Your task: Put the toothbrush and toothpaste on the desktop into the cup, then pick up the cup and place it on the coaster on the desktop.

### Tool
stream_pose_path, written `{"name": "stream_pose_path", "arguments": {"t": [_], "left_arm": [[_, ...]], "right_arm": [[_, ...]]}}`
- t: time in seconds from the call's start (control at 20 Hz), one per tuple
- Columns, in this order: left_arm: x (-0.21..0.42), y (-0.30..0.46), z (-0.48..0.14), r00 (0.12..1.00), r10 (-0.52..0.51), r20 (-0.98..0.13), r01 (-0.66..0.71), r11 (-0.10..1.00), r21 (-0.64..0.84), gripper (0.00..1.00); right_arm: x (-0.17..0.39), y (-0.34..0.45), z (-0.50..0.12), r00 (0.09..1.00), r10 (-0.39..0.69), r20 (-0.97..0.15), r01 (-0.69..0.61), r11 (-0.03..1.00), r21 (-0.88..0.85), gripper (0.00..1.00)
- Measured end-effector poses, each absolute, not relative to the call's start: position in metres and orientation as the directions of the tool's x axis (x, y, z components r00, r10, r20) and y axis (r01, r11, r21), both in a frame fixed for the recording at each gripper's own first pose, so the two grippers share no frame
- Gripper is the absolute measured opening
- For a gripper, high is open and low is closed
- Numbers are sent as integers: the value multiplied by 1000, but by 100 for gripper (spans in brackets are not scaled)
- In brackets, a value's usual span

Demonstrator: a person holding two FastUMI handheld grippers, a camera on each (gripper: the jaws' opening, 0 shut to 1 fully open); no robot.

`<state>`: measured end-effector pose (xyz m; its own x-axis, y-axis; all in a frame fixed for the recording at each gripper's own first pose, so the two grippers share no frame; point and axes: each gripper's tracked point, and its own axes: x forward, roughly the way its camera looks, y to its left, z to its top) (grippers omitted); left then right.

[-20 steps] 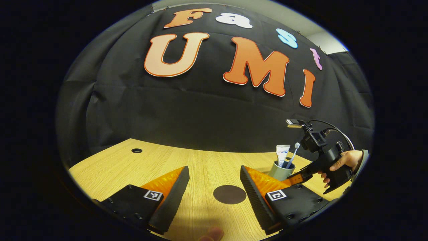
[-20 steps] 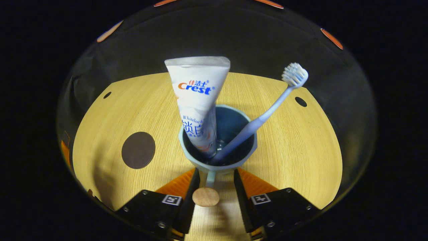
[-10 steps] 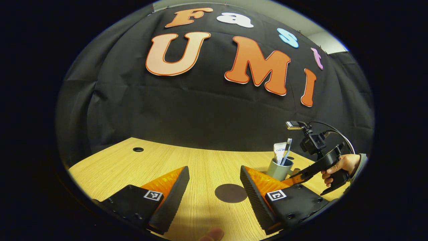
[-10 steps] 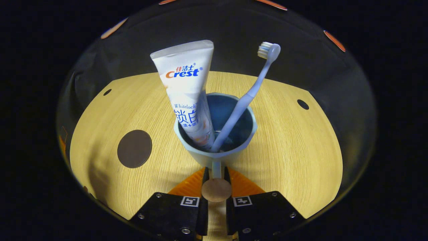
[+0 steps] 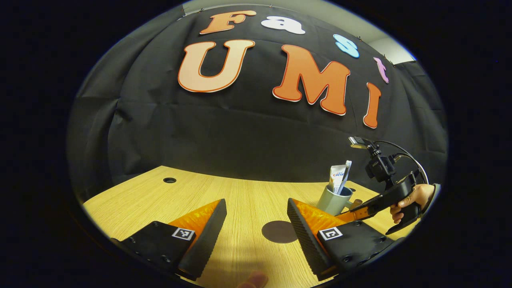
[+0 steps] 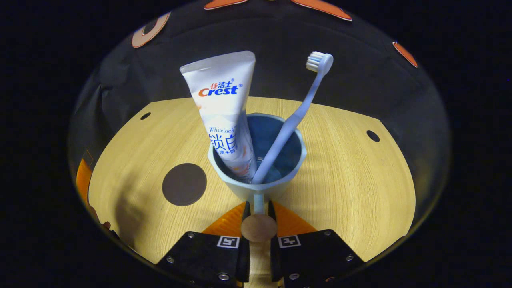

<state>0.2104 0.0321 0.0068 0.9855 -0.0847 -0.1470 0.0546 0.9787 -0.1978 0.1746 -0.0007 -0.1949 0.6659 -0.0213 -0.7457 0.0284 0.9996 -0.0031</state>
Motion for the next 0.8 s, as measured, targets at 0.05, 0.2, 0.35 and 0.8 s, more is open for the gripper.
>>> {"name": "stream_pose_path", "arguments": {"t": [0.05,0.2,0.35,0.8], "left_arm": [[210,33,7,986,-84,-145,54,979,-198,96],[208,37,9,988,-65,-138,39,983,-179,97],[208,40,15,992,-52,-111,31,984,-175,97],[206,47,20,996,-18,-90,3,986,-165,97]], "right_arm": [[175,0,-194,667,-14,-745,17,1000,-4,21],[177,2,-193,675,13,-737,-16,1000,3,20],[179,3,-192,682,38,-731,-50,999,5,20],[185,7,-192,676,109,-729,-153,988,5,20]]}}
